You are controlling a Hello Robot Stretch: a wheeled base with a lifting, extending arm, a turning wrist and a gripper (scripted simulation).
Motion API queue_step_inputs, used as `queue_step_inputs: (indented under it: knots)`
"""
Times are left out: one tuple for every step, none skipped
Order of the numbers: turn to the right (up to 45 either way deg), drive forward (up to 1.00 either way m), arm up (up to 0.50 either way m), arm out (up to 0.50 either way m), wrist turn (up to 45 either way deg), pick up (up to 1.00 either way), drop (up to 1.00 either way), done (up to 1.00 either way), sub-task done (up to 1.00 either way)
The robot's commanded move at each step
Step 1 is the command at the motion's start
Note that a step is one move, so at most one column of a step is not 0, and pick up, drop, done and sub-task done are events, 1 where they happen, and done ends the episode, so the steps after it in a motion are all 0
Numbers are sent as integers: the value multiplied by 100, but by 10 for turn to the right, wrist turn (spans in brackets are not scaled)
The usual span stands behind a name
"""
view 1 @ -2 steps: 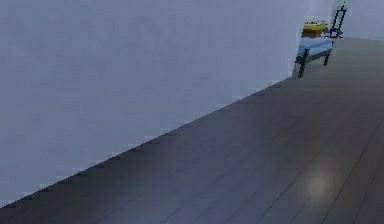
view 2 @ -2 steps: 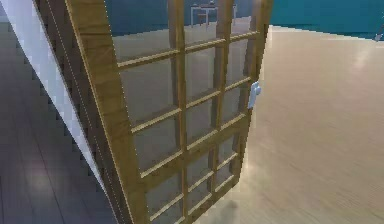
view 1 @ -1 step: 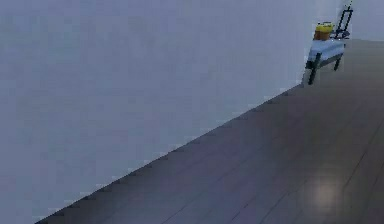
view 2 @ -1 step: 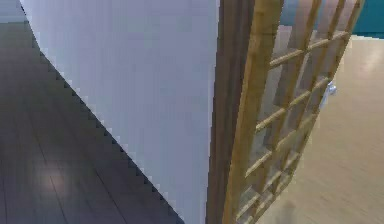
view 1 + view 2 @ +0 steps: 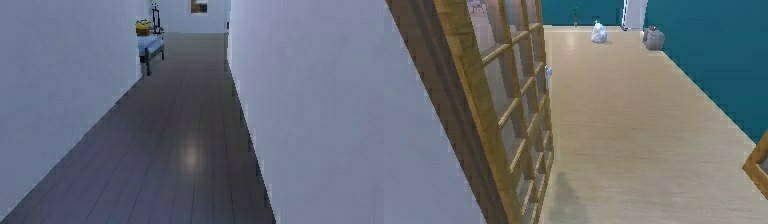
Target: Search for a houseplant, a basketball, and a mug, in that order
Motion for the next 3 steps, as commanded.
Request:
queue_step_inputs:
  knots:
    - [30, 0, 0, 0, 0, 0, 0, 0, 0]
    - [0, 100, 0, 0, 0, 0, 0, 0, 0]
    - [0, 100, 0, 0, 0, 0, 0, 0, 0]
